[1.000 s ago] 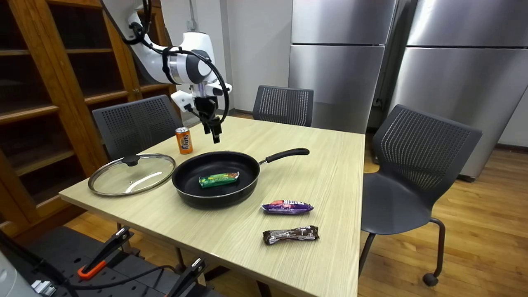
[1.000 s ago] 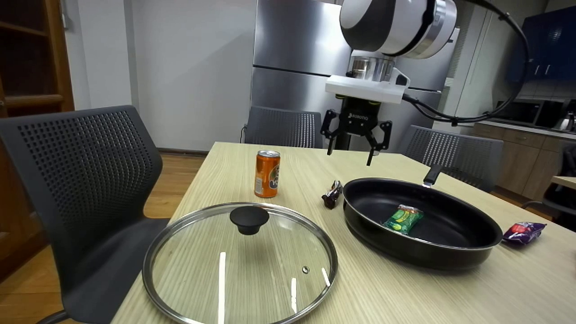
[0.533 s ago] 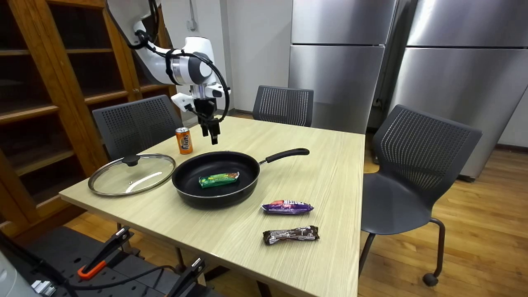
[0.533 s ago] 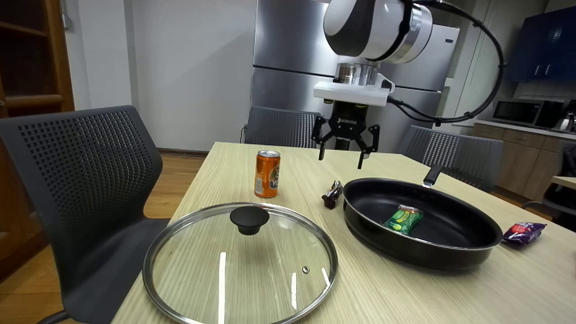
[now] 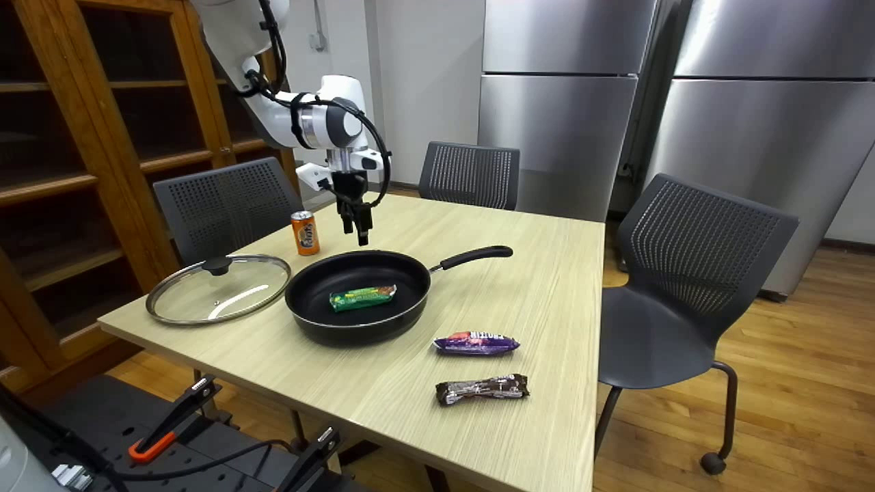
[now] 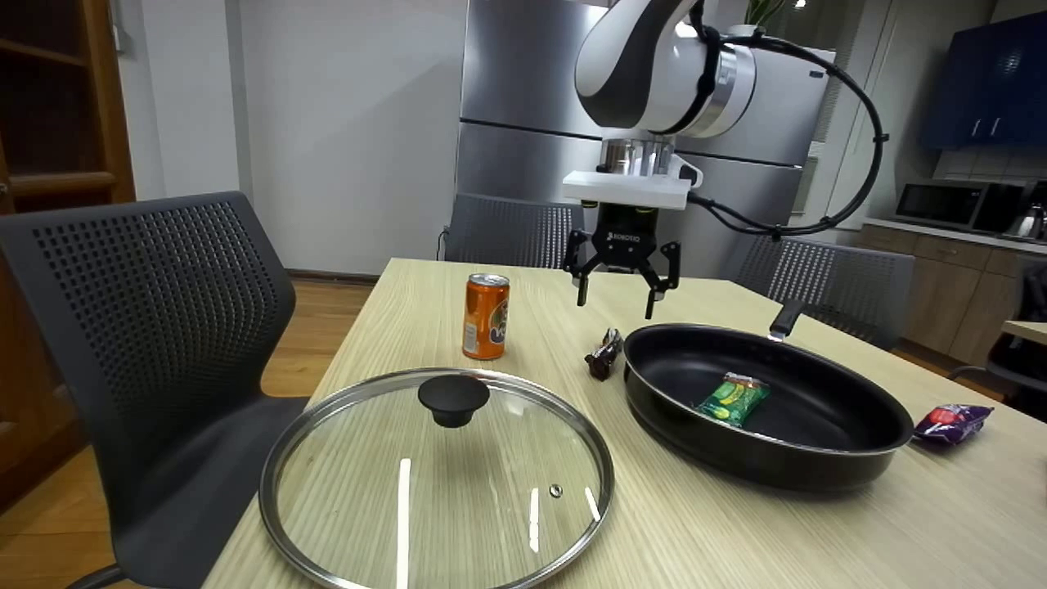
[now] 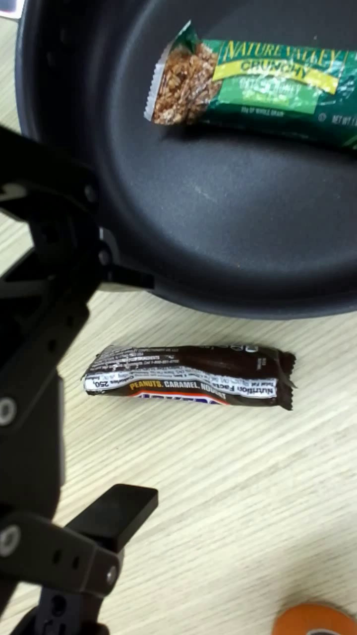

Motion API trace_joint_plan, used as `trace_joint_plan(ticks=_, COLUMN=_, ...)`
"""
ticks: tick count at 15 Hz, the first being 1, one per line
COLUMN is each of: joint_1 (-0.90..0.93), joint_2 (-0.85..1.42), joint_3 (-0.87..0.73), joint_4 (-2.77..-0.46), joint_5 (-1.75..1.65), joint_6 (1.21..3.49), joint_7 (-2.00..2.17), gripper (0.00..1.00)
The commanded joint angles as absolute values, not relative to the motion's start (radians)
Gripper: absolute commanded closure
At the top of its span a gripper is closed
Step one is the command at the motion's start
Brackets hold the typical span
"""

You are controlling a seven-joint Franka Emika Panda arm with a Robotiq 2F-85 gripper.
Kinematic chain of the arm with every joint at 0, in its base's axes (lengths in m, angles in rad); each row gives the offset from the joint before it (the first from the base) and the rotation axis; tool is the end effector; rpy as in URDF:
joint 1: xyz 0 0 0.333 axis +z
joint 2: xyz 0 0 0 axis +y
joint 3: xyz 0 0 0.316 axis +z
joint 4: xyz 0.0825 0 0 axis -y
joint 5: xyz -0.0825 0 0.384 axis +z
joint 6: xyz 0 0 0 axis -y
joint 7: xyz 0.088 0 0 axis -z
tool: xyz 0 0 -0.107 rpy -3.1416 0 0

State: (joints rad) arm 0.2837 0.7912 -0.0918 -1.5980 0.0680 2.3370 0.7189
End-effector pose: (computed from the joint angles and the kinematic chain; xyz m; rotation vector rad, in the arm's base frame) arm 0.6738 0.1398 0.1628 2.9871 -0.8425 -0.0549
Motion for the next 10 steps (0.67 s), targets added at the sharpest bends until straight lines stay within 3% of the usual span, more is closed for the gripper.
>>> trace_joint_plan(ticks=1, joint_1=0.263, joint_2=0.859, joint_3=-0.086, joint_4=-1.485, joint_5=0.049, joint_6=2.249, joint_7=0.727, gripper=0.00)
trace_joint_plan(ticks=10, joint_1=0.250, joint_2=0.939, joint_3=-0.080, joint_4=-1.360, joint_5=0.052, joint_6=2.141, joint_7=0.723, gripper=0.00)
